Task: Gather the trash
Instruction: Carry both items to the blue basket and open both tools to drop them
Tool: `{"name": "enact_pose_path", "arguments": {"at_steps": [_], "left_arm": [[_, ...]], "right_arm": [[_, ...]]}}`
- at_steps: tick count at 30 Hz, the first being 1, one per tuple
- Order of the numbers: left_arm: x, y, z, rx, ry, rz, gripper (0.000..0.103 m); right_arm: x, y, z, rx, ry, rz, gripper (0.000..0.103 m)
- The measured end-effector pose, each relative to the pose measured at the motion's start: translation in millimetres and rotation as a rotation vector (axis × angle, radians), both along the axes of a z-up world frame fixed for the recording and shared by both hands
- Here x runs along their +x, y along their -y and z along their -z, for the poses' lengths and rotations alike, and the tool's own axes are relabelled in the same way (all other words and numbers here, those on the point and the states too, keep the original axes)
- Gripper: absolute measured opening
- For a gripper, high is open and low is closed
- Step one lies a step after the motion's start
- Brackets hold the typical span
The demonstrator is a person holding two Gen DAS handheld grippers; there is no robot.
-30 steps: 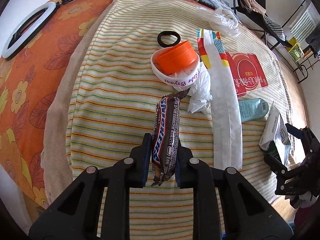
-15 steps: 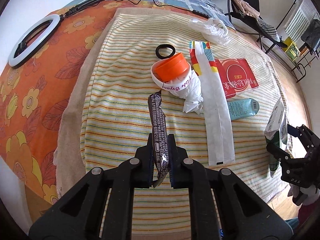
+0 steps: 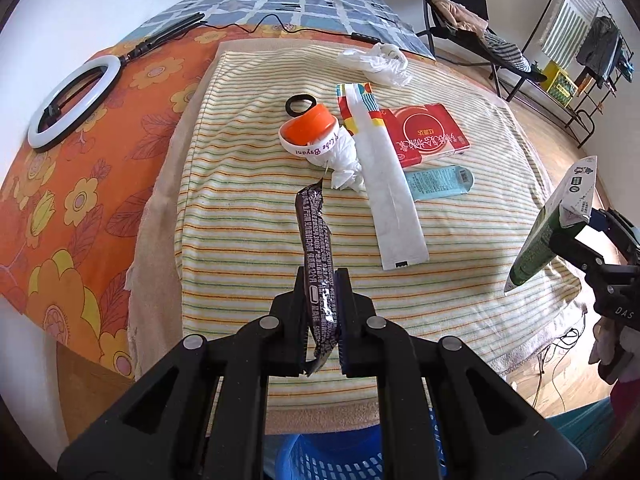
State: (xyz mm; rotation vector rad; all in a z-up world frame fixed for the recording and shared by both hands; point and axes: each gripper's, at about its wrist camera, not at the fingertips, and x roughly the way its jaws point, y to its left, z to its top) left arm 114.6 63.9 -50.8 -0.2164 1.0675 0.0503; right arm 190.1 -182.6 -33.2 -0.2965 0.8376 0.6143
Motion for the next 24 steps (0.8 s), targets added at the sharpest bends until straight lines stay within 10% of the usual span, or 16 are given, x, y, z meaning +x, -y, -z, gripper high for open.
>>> {"name": "enact_pose_path", "arguments": {"at_steps": [24], "left_arm": [[-121,66,21,-0.021,-0.033,0.168,0.01]], "right_arm": [[-125,7,-10,0.145,-0.019,-0.112,0.075]]}}
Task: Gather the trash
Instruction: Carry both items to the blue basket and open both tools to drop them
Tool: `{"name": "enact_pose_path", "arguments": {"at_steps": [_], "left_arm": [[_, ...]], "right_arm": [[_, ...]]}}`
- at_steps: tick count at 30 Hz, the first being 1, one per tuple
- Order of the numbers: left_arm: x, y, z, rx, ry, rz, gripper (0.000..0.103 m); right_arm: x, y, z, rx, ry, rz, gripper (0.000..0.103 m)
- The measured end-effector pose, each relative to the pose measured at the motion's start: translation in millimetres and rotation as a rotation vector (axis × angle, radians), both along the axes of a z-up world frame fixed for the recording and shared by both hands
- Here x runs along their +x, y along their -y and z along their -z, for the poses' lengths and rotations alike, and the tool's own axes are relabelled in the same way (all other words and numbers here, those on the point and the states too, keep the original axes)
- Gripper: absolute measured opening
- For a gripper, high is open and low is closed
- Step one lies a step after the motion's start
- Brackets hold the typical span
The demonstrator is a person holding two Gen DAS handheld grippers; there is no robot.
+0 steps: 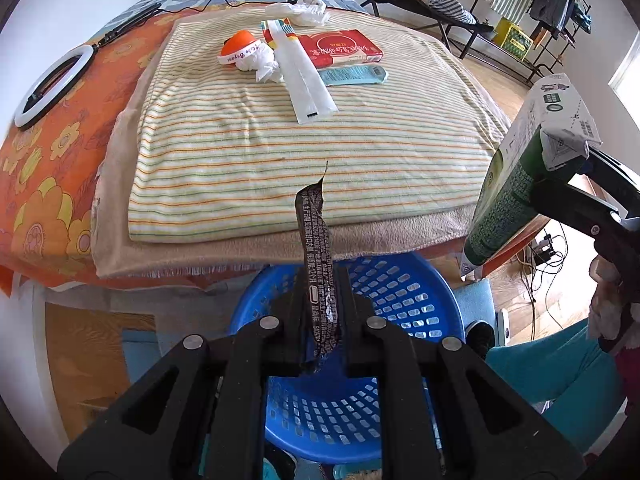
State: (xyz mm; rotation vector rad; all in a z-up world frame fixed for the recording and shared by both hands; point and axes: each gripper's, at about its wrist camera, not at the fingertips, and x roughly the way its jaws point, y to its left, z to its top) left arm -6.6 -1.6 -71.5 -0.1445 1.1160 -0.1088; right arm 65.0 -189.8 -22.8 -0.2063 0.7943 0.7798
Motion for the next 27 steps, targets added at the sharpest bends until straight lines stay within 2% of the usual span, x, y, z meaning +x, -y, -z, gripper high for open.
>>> {"name": "enact_pose_path", "arguments": {"at_steps": [12,24,26,27], "left_arm": [[-35,18,50,0.005,-0.106,0.057,0.01],[-41,29,71,0.051,-0.143,0.094,0.01],[-40,30,74,0.057,-0.154,0.096,0.022],[-38,29,75,0.057,-0.158,0.096,0.042]], "right_arm": [[-43,-3,48,-0.042,-0.097,-0.041,0.075],[-58,-14,85,-0.113,-0.16,-0.089,0.076],[-59,-14,89,-0.121,-0.167,-0.092,0.077],[-59,-14,91,-0.127,-0.173,-0.091,0.077]]}}
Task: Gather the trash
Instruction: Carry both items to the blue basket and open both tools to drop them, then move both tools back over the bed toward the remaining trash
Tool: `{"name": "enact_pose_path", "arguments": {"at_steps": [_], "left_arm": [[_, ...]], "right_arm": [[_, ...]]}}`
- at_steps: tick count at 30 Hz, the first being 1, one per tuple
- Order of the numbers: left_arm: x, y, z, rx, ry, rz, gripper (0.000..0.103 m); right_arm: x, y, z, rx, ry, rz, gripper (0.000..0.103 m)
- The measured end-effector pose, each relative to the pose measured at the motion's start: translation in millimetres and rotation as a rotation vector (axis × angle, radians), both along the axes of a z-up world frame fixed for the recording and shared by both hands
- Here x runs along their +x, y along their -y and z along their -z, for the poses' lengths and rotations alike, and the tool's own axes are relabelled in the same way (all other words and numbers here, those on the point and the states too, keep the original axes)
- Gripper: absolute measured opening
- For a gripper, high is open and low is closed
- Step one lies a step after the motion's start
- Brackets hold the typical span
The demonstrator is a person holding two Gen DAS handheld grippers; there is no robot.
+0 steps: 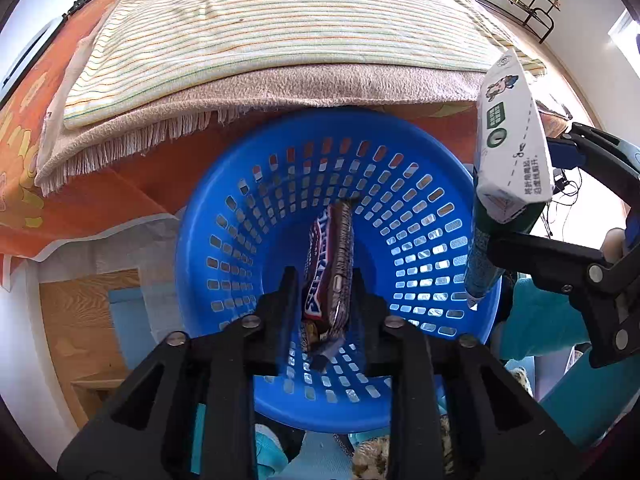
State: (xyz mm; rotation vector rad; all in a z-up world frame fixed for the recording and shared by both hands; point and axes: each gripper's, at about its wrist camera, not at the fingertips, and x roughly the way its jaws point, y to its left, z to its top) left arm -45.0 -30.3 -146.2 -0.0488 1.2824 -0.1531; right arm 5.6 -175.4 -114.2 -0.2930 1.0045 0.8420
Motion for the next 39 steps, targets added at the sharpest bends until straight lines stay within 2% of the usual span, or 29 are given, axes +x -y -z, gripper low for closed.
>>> {"name": "enact_pose_path", "arguments": {"at_steps": [1,2,10,25,31,39], "left_arm": [[0,0,1,0.003,0.003,-0.002,0.055],[0,0,1,0.009,0.007,-0.004,0.057],[3,-4,4,0.013,-0.006,-0.021,0.058],[7,-7,-4,0.019,0.024,-0.037,0.058],[19,-14,-19,0.01,0.054,-0.065,0.058],[50,-31,-57,0.022,0.138,-0.091,0.058]], "right_arm": [[1,0,2,-0.005,-0.009,0.001,0.077],[2,0,4,-0.011,-0.018,0.002,0.077],[7,1,15,-0.051,-0.049,0.035,0.077],[19,9,13,-0.066,-0.09,0.099,0.077],[27,14,10,-0.046,-0.113,0.142,0.077],[44,13,-2,-0.037,-0.097,0.183,0.077]]}}
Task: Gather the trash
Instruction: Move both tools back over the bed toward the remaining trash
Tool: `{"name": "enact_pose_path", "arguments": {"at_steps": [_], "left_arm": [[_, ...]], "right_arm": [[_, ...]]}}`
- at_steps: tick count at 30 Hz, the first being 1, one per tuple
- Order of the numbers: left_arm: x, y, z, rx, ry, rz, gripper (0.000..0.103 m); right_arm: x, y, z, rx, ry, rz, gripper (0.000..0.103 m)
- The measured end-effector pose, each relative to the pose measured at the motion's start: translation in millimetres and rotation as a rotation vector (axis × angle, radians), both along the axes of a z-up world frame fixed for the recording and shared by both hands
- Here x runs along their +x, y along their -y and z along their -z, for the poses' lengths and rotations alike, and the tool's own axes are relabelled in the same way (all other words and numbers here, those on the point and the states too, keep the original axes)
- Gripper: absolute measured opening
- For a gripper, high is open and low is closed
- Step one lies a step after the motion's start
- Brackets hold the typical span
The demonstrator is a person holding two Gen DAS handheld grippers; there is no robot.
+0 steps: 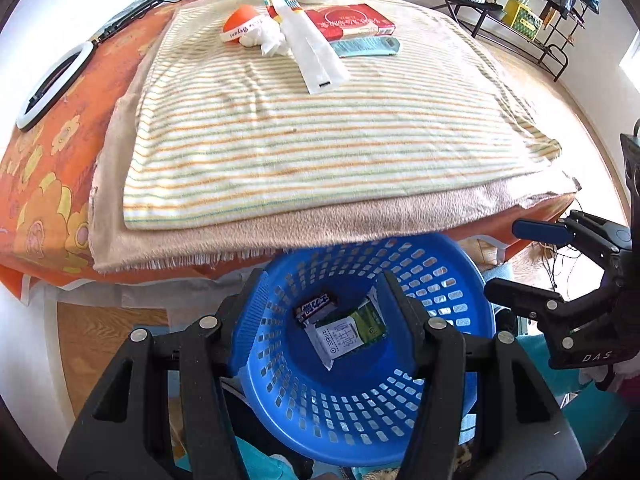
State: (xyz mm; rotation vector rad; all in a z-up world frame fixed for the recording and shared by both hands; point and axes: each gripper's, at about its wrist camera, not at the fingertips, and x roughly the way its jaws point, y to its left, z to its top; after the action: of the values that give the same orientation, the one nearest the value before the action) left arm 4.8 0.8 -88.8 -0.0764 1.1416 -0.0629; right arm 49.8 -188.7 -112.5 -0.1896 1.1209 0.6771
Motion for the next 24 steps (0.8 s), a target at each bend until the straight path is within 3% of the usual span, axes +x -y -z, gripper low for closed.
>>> {"name": "enact_pose_path", "arguments": {"at_steps": [10,24], "left_arm": [[56,-25,-44,0.044,0.113,-0.032,0.058],[128,-68,-59,0.04,0.161,-0.108,0.058]], "right_arm": [[34,0,-19,0.034,0.022,0.038,0.078],[97,-8,-48,0.041,0.128,0.037,0.078]]}}
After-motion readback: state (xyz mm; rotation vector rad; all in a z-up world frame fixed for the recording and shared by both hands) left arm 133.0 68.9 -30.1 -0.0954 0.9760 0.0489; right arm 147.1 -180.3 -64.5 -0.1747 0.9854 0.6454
